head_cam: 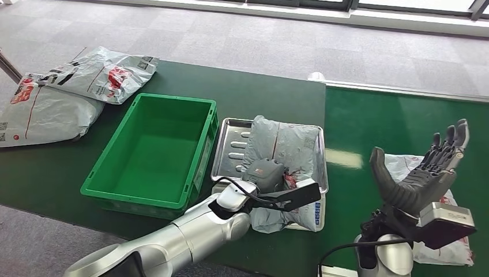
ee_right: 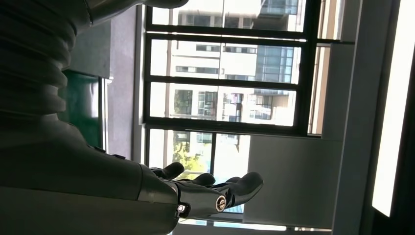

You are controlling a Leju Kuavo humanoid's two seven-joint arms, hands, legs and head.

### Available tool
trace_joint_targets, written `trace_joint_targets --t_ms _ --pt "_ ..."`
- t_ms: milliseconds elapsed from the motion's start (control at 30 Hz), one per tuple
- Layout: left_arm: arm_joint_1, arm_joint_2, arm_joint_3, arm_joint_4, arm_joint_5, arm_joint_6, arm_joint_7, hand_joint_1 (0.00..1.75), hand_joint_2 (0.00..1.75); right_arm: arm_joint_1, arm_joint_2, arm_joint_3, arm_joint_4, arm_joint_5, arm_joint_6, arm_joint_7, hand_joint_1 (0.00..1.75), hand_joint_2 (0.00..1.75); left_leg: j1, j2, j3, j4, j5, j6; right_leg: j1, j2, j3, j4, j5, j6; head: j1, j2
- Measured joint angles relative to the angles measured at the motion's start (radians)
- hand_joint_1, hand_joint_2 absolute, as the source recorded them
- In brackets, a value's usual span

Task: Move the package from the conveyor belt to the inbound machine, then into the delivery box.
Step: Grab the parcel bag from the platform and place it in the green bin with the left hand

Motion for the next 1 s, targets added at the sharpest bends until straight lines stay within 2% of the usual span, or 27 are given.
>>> trace_joint_targets --t_ms 167,300,367,433,533,633,800,1000 --pt "0.0 0.001 0.037 0.021 0.012 0.088 -0.055 1.75 1.75 -0.001 0.007 -0.01 0.0 0.013 0.003 0.003 0.0 1.75 0.0 0.0 0.0 0.0 0.0 0.0 0.0 0.0 0.0 0.0 0.0 0.0 0.0 0.0" --pt "0.005 0.016 0.149 0.015 -0.056 0.221 -0.178 1.75 1.75 0.01 0.009 -0.017 0.0 0.014 -0.004 0.006 0.0 1.75 0.0 0.0 -0.001 0.0 0.002 -0.001 0.0 0.0 -0.001 0.0 0.001 0.0 0.0 0.0" --pt "0.024 0.063 0.284 -0.107 -0.182 0.227 -0.228 1.75 1.75 0.041 0.007 -0.023 -0.003 0.0 -0.014 0.004 0.0 1.75 0.0 0.001 -0.002 0.0 0.003 -0.002 0.0 0.001 -0.003 0.001 0.001 0.0 0.0 0.0" --pt "0.043 0.131 0.491 -0.299 -0.279 0.152 -0.247 1.75 1.75 0.085 0.005 -0.032 -0.006 -0.018 -0.016 -0.007 0.0 1.75 0.001 0.005 -0.003 -0.001 0.003 -0.003 0.0 0.006 -0.007 0.002 0.002 -0.002 0.0 0.0" --pt "0.064 0.19 0.809 -0.494 -0.312 0.094 -0.287 1.75 1.75 0.134 0.005 -0.042 -0.01 -0.024 -0.007 -0.017 0.0 1.75 0.0 0.019 -0.002 -0.003 0.0 -0.006 0.0 0.019 -0.01 0.002 0.004 -0.005 0.0 0.0" --pt "0.1 0.222 0.987 -0.597 -0.317 0.124 -0.325 1.75 1.75 0.155 0.003 -0.045 -0.013 -0.019 0.008 0.006 0.0 1.75 0.001 0.016 -0.001 -0.004 0.0 -0.007 0.001 0.016 -0.01 0.002 0.002 -0.006 0.0 0.0" --pt "0.166 0.256 1.115 -0.675 -0.3 0.161 -0.342 1.75 1.75 0.156 -0.004 -0.045 -0.008 -0.017 0.033 0.034 0.0 1.75 0.002 0.01 -0.003 -0.004 0.001 -0.008 0.001 0.011 -0.009 0.002 0.001 -0.006 0.0 0.0" --pt "0.191 0.275 1.165 -0.715 -0.297 0.164 -0.343 1.75 1.75 0.154 -0.008 -0.045 -0.003 -0.016 0.034 0.035 0.0 1.75 0.002 0.006 -0.005 -0.003 0.001 -0.008 0.001 0.007 -0.009 0.002 0.001 -0.006 0.0 0.0"
